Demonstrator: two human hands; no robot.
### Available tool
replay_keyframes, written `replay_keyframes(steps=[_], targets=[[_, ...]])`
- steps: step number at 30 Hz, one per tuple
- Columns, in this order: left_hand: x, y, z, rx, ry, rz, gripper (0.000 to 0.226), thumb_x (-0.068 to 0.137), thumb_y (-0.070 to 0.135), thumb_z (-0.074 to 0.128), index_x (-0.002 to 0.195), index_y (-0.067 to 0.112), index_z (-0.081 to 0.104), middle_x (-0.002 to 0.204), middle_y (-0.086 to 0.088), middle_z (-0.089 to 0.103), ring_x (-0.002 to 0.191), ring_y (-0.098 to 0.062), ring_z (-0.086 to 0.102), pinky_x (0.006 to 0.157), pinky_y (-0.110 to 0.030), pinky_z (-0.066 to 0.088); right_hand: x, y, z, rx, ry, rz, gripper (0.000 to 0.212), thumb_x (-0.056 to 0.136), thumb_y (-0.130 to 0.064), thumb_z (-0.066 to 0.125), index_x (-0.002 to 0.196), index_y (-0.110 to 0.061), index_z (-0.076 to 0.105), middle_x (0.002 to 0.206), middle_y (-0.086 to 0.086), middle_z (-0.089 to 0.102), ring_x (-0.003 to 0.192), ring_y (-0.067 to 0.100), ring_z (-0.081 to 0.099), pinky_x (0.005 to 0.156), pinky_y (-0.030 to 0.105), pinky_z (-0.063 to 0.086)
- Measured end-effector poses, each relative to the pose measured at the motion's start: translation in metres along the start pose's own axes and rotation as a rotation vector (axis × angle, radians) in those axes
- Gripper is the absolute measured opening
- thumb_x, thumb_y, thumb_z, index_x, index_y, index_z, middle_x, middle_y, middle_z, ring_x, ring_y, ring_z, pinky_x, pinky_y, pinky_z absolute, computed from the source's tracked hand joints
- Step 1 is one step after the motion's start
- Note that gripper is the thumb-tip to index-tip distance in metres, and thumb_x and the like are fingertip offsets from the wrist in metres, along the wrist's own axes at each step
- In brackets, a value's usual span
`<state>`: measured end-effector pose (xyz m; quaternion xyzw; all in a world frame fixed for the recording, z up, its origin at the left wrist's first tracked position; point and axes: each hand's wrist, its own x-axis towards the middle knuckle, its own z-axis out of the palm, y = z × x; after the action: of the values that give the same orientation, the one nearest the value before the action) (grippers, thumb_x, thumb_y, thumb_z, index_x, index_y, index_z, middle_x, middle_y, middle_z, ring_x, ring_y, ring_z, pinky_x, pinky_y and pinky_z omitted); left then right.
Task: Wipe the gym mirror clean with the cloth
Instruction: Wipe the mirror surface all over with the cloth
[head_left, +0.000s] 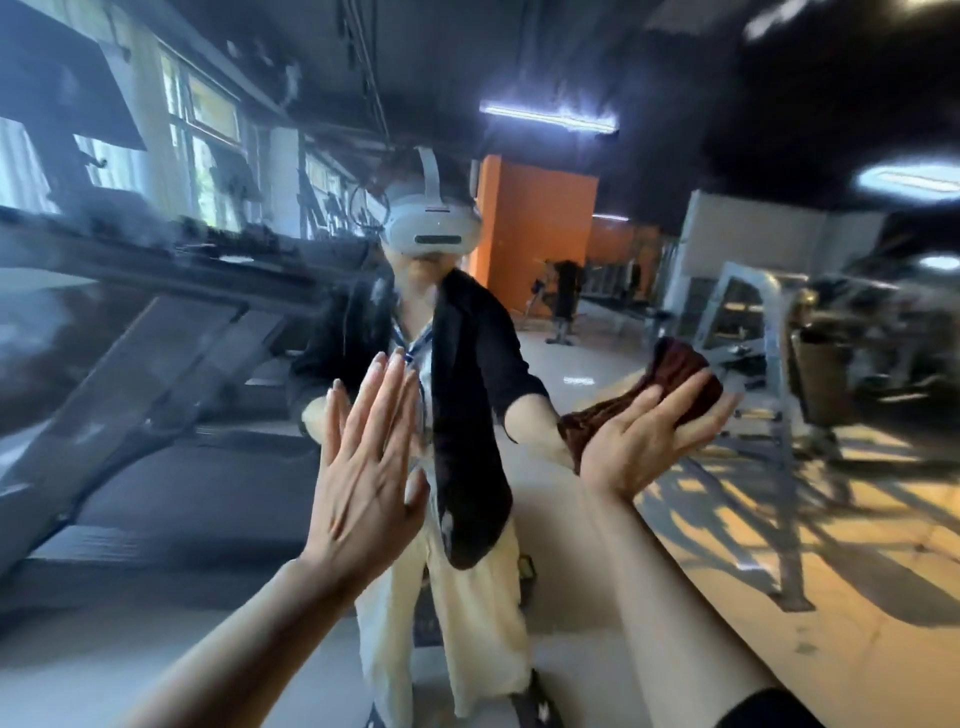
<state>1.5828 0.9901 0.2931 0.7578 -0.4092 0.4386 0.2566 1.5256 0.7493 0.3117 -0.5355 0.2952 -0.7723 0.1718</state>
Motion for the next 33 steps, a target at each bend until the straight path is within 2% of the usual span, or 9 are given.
replay_keyframes(steps=[3,9,11,16,18,23,27,31,33], targets=[[0.019,-0.003,-0.004,0.028,0.008,0.021,0.079,0.089,0.019,0.054,0.158,0.005,0.018,0.167,-0.011,0.01,0.155,-0.024,0.005,0.123,-0.057,0.005,0.01,-0.032,0.013,0.007,0.029,-0.014,0.047,0.109,-0.025,0.035,0.148,0.0,0.043,0.152,0.031,0.034,0.138,0.047,0.037,0.111,0.055,0.037],[0.047,-0.006,-0.015,0.037,0.021,0.076,0.083,0.086,0.019,0.055,0.158,0.005,0.018,0.167,-0.011,0.011,0.155,-0.023,0.006,0.119,-0.065,0.012,-0.05,-0.074,0.015,0.069,-0.307,-0.723,0.044,0.106,-0.017,0.046,0.147,-0.002,0.044,0.153,0.025,0.034,0.144,0.044,0.033,0.119,0.051,0.031],[0.053,-0.006,-0.019,0.011,0.03,0.115,0.08,0.088,0.021,0.054,0.158,0.006,0.018,0.167,-0.01,0.012,0.155,-0.023,0.005,0.117,-0.067,0.016,-0.032,-0.057,0.011,0.025,-0.32,-0.78,0.043,0.108,-0.02,0.04,0.148,-0.003,0.044,0.154,0.023,0.034,0.144,0.042,0.032,0.12,0.048,0.029],[0.09,-0.01,-0.035,0.071,0.046,0.198,0.082,0.084,0.023,0.053,0.157,0.005,0.021,0.167,-0.01,0.012,0.155,-0.025,0.006,0.116,-0.067,0.018,0.073,-0.038,0.016,-0.094,0.046,-0.02,0.049,0.105,-0.022,0.038,0.145,0.006,0.044,0.151,0.034,0.034,0.134,0.053,0.039,0.114,0.05,0.029],[0.111,-0.007,-0.042,0.114,0.061,0.197,0.081,0.083,0.024,0.052,0.156,0.004,0.024,0.166,-0.011,0.014,0.154,-0.025,0.007,0.118,-0.066,0.014,0.103,-0.063,0.026,-0.057,0.058,0.071,0.057,0.104,-0.031,0.031,0.147,0.004,0.042,0.151,0.033,0.034,0.134,0.052,0.038,0.114,0.052,0.031],[0.159,0.015,-0.048,0.182,0.109,0.212,0.074,0.091,0.029,0.046,0.156,0.003,0.025,0.166,-0.011,0.012,0.154,-0.022,0.003,0.122,-0.059,0.005,0.071,-0.126,0.047,0.023,-0.091,-0.516,0.048,0.106,-0.026,0.041,0.146,-0.002,0.047,0.154,0.028,0.037,0.139,0.047,0.035,0.116,0.053,0.033],[0.181,0.015,-0.052,0.26,0.092,0.172,0.071,0.098,0.039,0.036,0.158,0.005,0.019,0.167,-0.009,0.007,0.154,-0.022,0.001,0.122,-0.052,-0.006,0.08,-0.101,0.039,0.044,-0.217,-0.858,0.046,0.109,-0.026,0.034,0.149,-0.007,0.044,0.157,0.021,0.034,0.144,0.04,0.031,0.116,0.056,0.032],[0.183,0.01,-0.054,0.354,0.109,0.182,0.069,0.099,0.041,0.035,0.157,0.006,0.023,0.166,-0.009,0.014,0.153,-0.022,0.009,0.123,-0.051,-0.009,0.156,-0.073,0.042,-0.057,0.072,-0.281,0.048,0.105,-0.024,0.038,0.145,0.001,0.048,0.15,0.029,0.04,0.136,0.048,0.04,0.114,0.053,0.032],[0.183,0.014,-0.053,0.378,0.115,0.174,0.07,0.099,0.045,0.032,0.156,0.005,0.027,0.165,-0.01,0.017,0.153,-0.024,0.013,0.123,-0.049,-0.008,0.179,-0.091,0.046,-0.036,0.081,-0.118,0.052,0.105,-0.026,0.034,0.15,-0.001,0.042,0.152,0.03,0.037,0.136,0.048,0.039,0.111,0.054,0.035]])
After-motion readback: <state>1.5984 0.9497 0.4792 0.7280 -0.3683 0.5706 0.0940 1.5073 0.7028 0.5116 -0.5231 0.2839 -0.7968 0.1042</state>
